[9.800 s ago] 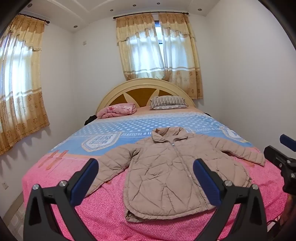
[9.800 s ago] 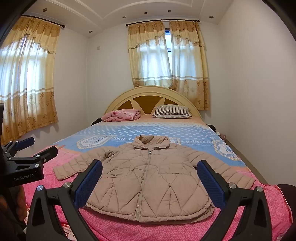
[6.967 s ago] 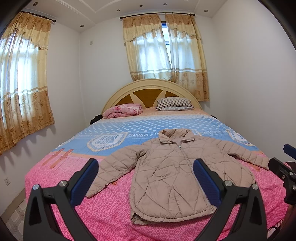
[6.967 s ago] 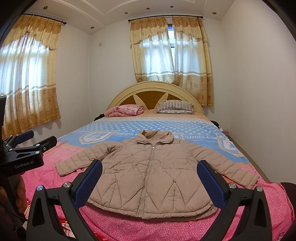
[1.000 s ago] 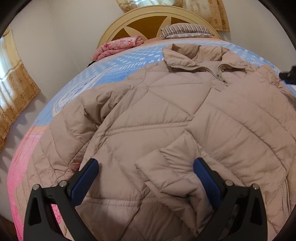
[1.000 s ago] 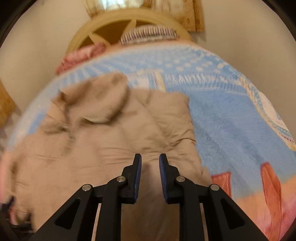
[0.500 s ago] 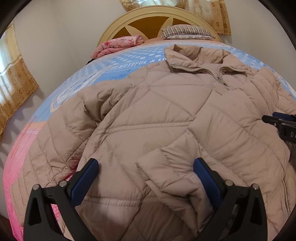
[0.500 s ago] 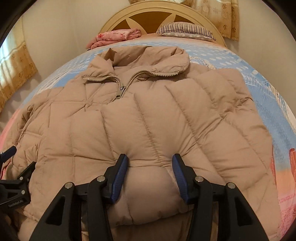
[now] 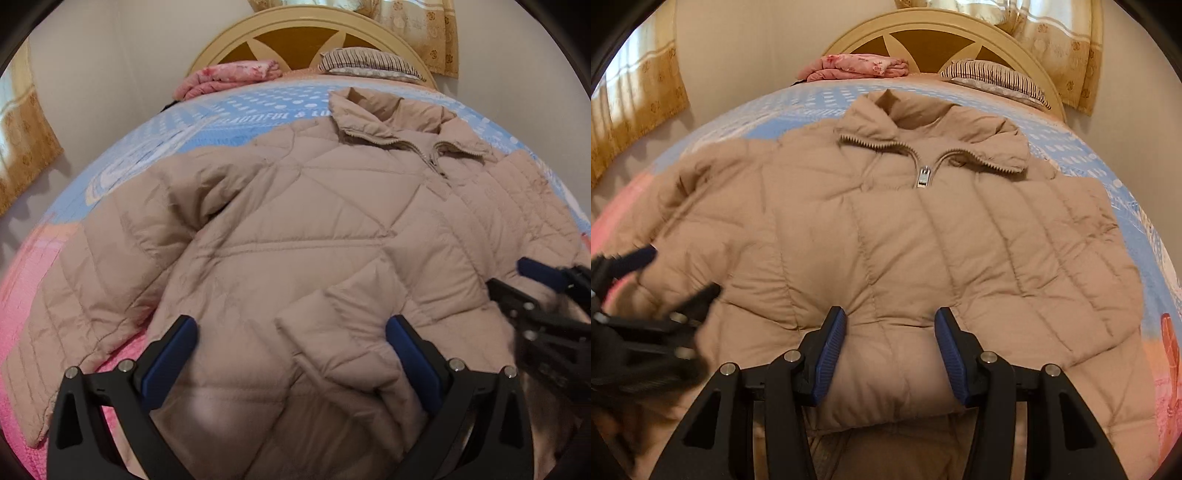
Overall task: Fold large clothes
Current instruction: 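Open the right tool and withdraw it from the folded sleeve, then grasp the other sleeve cuff with the left tool and lift it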
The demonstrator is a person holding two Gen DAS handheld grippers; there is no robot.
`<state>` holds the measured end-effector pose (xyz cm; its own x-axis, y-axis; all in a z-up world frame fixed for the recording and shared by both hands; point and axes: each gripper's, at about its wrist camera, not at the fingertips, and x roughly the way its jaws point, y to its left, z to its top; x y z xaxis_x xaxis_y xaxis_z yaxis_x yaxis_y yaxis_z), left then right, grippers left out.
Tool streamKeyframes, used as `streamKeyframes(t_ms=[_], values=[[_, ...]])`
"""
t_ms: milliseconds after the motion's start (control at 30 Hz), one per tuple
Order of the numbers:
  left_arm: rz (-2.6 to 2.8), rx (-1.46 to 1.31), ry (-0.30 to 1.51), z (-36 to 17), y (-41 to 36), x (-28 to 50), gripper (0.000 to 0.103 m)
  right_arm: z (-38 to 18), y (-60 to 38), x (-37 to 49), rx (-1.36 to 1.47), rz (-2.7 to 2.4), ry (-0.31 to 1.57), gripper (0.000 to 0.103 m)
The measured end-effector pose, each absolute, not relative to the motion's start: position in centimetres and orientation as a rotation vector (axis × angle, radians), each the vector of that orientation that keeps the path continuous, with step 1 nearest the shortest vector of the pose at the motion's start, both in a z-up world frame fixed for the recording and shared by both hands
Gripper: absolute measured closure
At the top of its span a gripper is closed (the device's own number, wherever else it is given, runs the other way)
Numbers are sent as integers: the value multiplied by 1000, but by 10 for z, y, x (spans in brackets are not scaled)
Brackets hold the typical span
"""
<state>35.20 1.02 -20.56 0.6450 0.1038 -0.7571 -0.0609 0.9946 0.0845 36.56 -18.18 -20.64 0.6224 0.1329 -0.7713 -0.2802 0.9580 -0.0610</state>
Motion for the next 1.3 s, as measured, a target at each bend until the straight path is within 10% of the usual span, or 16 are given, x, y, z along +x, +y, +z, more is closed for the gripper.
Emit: streamKeyframes(t_ms=[733, 933, 1067, 1300], values=[[520, -276, 825, -204, 291, 223, 7, -209, -184, 358, -184, 235, 830, 49], [481, -277, 868, -228, 283, 247, 26, -209, -182, 356, -196, 223, 823, 48], [453, -222, 829, -216, 277, 246, 87, -208, -183, 356, -188, 223, 822, 47], [414, -174, 692, -159, 281, 243, 93, -209, -186, 357, -168, 231, 821, 46]])
